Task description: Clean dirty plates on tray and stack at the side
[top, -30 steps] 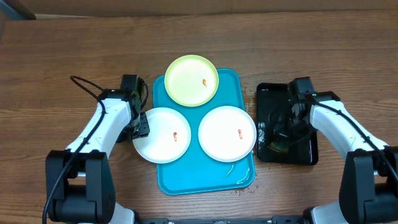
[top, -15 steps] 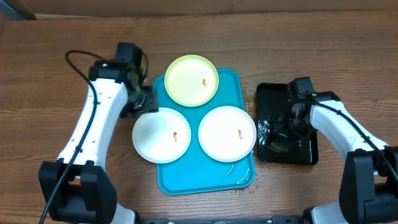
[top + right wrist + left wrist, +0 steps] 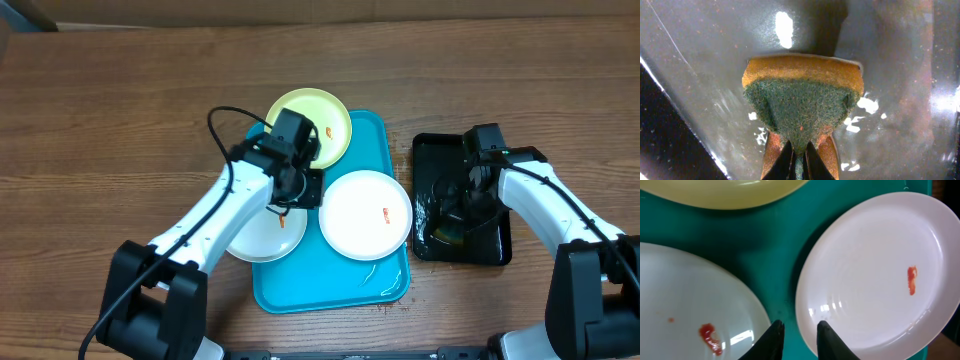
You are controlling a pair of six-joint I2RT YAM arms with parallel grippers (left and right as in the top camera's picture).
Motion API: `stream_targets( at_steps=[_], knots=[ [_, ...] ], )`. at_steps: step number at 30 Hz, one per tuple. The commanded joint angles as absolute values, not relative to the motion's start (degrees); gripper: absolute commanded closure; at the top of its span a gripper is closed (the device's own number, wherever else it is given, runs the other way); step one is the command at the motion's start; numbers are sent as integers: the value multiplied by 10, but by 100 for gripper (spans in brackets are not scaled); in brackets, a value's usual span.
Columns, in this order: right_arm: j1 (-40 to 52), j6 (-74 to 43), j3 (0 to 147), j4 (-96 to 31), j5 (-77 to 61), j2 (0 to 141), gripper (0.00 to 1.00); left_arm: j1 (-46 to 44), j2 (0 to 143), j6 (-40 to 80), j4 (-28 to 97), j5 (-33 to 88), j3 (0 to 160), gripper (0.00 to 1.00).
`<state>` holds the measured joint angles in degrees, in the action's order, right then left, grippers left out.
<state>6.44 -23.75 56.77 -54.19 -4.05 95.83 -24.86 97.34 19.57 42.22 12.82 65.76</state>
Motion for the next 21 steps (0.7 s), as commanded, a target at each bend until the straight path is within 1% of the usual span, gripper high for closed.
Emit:
stream_targets(
  at_steps=[1,3,9,14,21],
  knots=[
    [67,-236,584,-541,-41,951,96,-274,974,202,376,151,633,89],
    [67,-236,584,-541,-41,951,96,-293,975,202,353,151,630,96],
    [67,-236,584,-541,-41,951,96,-323,1012,209,324,151,630,96],
    [67,-236,584,-543,-41,951,96,-316,1051,219,345,149,630,96],
    [67,-236,584,-543,-41,951,96,-296,1054,219,388,126,637,96]
  ],
)
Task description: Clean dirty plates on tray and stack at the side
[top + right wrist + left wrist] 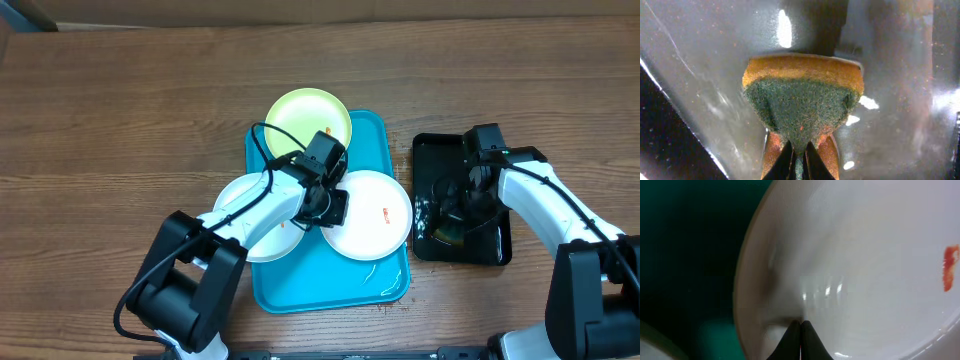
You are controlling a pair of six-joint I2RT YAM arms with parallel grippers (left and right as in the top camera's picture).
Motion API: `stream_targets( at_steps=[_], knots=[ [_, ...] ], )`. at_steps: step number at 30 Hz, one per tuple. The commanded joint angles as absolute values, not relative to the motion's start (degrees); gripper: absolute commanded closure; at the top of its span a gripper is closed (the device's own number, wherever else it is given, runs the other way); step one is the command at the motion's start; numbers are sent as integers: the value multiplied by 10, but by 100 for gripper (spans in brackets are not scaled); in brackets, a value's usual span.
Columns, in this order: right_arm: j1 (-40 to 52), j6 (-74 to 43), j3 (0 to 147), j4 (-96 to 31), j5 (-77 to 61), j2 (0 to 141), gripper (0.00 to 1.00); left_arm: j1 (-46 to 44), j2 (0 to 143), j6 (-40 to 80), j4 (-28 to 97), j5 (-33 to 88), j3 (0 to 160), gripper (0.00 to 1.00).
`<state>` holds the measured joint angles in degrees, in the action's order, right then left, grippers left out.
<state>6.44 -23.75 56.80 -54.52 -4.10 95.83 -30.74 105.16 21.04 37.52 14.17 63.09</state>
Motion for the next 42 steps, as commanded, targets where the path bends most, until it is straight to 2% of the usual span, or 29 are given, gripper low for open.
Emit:
stream_targets(
  at_steps=[1,10,15,22,42],
  knots=[
    [67,-236,584,-543,-41,951,96,-294,1054,219,390,125,640,96],
    [67,-236,584,-546,-41,951,96,-294,1054,234,478,55,703,96],
    [67,-220,605,-564,-41,950,96,-297,1054,240,500,58,730,96],
    [67,-208,645,-587,-41,945,96,-303,1056,244,470,118,729,96],
    [67,-196,646,-608,-41,945,96,-305,1057,269,491,6,677,96]
  ],
)
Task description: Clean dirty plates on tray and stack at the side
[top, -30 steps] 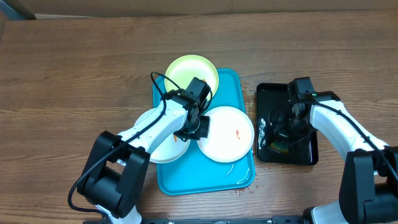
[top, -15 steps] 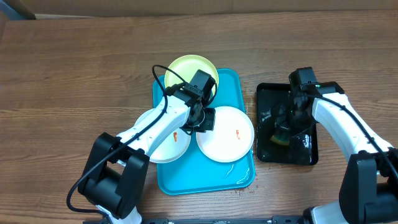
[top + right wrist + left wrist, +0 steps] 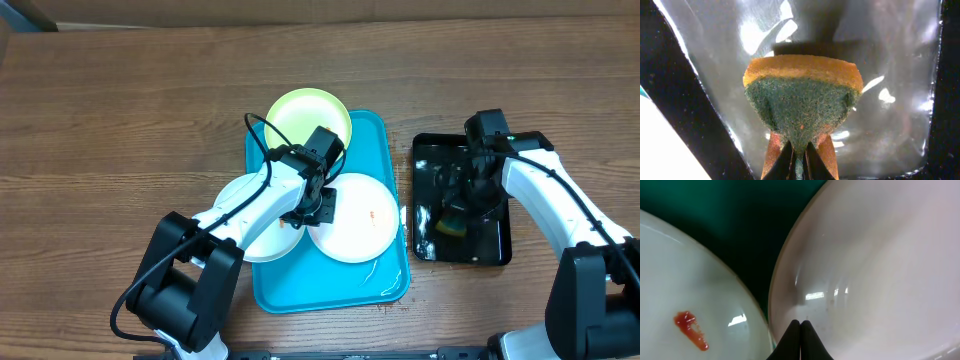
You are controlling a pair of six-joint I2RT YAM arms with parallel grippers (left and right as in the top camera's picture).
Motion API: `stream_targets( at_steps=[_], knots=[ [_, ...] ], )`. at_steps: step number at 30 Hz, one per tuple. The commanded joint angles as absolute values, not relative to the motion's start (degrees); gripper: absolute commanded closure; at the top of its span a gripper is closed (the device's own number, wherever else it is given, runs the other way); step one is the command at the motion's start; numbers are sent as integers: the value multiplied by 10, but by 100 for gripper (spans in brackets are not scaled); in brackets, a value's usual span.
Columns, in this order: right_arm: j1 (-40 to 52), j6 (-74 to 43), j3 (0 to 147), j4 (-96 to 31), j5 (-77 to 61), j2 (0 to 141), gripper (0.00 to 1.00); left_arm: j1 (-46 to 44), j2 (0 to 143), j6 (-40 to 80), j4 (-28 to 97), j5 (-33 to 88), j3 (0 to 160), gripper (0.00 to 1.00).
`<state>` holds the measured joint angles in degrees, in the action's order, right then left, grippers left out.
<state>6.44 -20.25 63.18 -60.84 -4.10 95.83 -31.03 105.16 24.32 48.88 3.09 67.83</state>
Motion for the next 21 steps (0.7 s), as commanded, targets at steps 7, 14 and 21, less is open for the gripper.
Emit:
stream_targets(
  at_steps=[7,14,21],
  knots=[
    [67,-182,647,-606,-41,945,96,-296,1056,266,481,57,681,95],
    [68,-171,689,-640,-42,915,96,-295,1043,253,528,69,732,89],
    [71,-78,701,-649,-182,863,96,-289,1041,282,547,34,737,87]
  ],
)
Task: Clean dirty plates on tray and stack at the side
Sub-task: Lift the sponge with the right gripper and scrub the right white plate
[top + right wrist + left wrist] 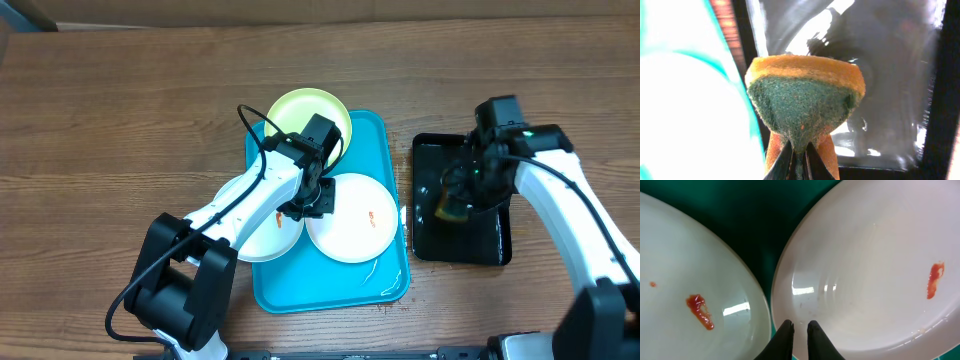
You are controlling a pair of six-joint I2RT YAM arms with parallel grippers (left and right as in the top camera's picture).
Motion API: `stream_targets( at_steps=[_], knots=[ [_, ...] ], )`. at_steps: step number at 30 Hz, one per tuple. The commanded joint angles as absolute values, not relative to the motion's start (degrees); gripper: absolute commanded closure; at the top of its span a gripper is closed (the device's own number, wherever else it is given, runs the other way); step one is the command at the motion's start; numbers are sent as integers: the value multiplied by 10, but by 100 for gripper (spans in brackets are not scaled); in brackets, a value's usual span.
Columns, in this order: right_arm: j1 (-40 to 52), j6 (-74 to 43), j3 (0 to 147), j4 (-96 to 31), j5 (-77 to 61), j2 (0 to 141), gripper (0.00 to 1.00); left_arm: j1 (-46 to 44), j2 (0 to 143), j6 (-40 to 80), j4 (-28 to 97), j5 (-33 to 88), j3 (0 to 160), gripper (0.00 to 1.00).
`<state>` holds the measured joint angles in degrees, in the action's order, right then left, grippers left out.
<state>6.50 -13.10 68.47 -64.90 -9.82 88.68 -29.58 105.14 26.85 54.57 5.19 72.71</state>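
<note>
A teal tray (385, 135) holds three plates: a yellow one (308, 112) at the back, a white plate (355, 230) in the middle and another white plate (255, 235) at the left. Each white plate carries a red sauce smear (935, 280). My left gripper (799, 326) sits low over the near rim of the middle plate (865, 270), jaws a little apart, nothing between them. My right gripper (799, 150) is shut on an orange-and-green sponge (805, 105), held above the left edge of the black tray (890, 75).
The black tray (460, 245) holds shiny wet liquid and stands right of the teal tray. The left white plate (685, 305) overhangs the teal tray's left edge. Bare wooden table (120, 120) lies to the left and behind.
My left gripper's jaws, pressed together at the middle plate's rim, now stand slightly apart and a bit higher. My right gripper has risen and shifted left with the sponge, nearer the teal tray.
First my left gripper was open above the gap between the two white plates, while my right held the sponge in the black tray's liquid. Then the left was shut at the middle plate's rim, and the plate ended up further left. Now the left is open and the sponge is raised.
</note>
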Motion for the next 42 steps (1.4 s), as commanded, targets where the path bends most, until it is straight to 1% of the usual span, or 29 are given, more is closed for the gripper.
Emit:
stream_targets(
  at_steps=[1,2,3,4,7,10,15,17,20,23,25,29,32,34,37,42],
  knots=[
    [76,-70,701,-649,-199,862,96,-286,1041,284,546,34,737,86],
    [81,-70,701,-649,-203,862,96,-283,1041,285,546,34,737,80],
    [92,-70,701,-648,-203,862,96,-276,1041,284,542,34,737,67],
    [107,-70,701,-646,-203,862,96,-270,1041,277,534,32,736,62],
    [131,-70,701,-642,-202,862,96,-270,1042,249,509,32,733,62],
    [156,-76,701,-635,-197,862,96,-276,1043,222,475,32,723,67],
    [173,-104,701,-631,-190,862,96,-279,1051,216,442,8,694,68],
    [177,-105,701,-631,-190,862,96,-274,1055,216,432,7,686,71],
    [184,-105,701,-624,-190,862,96,-270,1059,218,432,10,685,82],
    [192,-108,701,-613,-190,862,96,-270,1060,218,432,25,685,90],
    [197,-119,701,-608,-189,862,96,-272,1065,218,432,37,684,91],
    [202,-123,701,-603,-190,862,96,-273,1083,218,426,37,675,89],
    [202,-123,701,-601,-189,862,96,-273,1097,218,426,40,675,94],
    [202,-123,701,-600,-189,863,96,-273,1098,218,429,61,676,96],
    [203,-125,694,-587,-190,863,96,-273,1098,218,435,89,677,96],
    [227,-125,678,-555,-182,875,96,-273,1098,218,462,102,678,96]
  ],
)
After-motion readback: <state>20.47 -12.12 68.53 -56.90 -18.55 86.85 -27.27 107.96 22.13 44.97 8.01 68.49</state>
